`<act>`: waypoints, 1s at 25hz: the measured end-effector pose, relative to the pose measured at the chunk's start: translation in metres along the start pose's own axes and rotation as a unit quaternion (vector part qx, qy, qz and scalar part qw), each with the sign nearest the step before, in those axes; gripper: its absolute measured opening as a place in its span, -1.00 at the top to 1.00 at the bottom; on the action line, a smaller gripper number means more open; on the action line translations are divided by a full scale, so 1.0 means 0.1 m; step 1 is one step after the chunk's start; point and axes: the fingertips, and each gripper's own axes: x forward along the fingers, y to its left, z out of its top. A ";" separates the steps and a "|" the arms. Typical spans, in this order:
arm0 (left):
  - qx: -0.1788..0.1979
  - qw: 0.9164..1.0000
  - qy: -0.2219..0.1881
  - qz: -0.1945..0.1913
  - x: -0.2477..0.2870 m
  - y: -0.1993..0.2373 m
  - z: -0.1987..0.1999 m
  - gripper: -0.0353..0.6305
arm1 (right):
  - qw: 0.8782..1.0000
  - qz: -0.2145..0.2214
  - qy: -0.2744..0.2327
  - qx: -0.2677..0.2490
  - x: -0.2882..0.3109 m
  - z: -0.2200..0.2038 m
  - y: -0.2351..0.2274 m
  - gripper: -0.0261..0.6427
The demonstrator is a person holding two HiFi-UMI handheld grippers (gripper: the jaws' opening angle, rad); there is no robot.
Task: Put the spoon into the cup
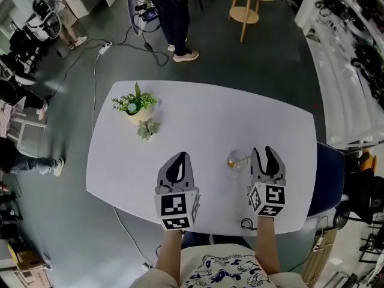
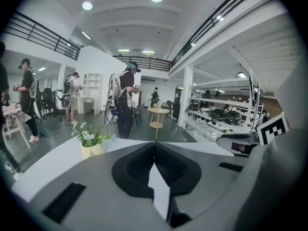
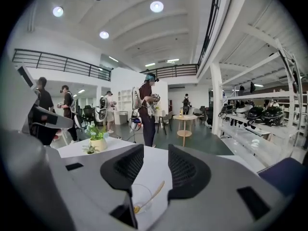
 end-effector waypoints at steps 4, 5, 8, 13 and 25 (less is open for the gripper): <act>0.004 1.000 -0.024 0.000 -0.12 -0.04 0.21 0.85 | 0.999 -0.006 -0.041 -0.001 -0.18 0.34 0.01 0.57; 0.006 1.000 -0.030 0.000 -0.16 -0.05 0.26 0.85 | 0.999 -0.007 -0.050 -0.001 -0.23 0.42 0.01 0.62; 0.011 0.999 -0.048 -0.001 -0.30 -0.09 0.43 0.85 | 0.997 -0.009 -0.075 0.001 -0.40 0.64 0.03 0.73; 0.017 0.997 -0.080 -0.003 -0.51 -0.15 0.71 0.85 | 0.994 -0.006 -0.112 -0.002 -0.63 0.95 0.08 0.85; 0.029 0.990 -0.140 -0.009 -0.91 -0.25 1.15 0.85 | 0.983 0.009 -0.181 -0.007 -1.03 1.50 0.26 0.89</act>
